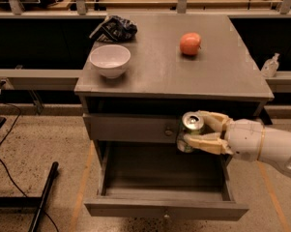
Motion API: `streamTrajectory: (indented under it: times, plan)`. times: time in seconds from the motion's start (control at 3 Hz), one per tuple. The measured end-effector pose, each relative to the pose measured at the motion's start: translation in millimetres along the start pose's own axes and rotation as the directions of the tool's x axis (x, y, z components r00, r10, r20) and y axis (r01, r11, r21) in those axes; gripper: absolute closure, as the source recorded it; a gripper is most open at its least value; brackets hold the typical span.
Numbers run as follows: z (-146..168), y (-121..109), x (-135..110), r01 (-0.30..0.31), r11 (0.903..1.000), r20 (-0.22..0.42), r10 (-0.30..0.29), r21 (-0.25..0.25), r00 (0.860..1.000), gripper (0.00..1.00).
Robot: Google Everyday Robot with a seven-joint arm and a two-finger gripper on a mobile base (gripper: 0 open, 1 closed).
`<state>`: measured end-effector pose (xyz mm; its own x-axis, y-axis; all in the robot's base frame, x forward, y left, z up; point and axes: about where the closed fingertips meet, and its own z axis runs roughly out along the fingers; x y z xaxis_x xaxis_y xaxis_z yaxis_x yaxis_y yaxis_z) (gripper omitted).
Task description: Place green can into middle drawer
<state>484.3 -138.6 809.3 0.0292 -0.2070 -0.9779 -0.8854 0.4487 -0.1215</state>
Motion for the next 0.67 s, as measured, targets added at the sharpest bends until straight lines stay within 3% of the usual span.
streamTrajectory:
  times: [0.33,0.67]
  plan:
    - [-15.8,19.3,66.3,0.004,0.9972,-0.009,-0.005,-0.075,1.0,1.0]
    - [-13.9,23.2,65.8,0.002,0.9959,-0.002,-0.002,-0.09,1.0,1.0]
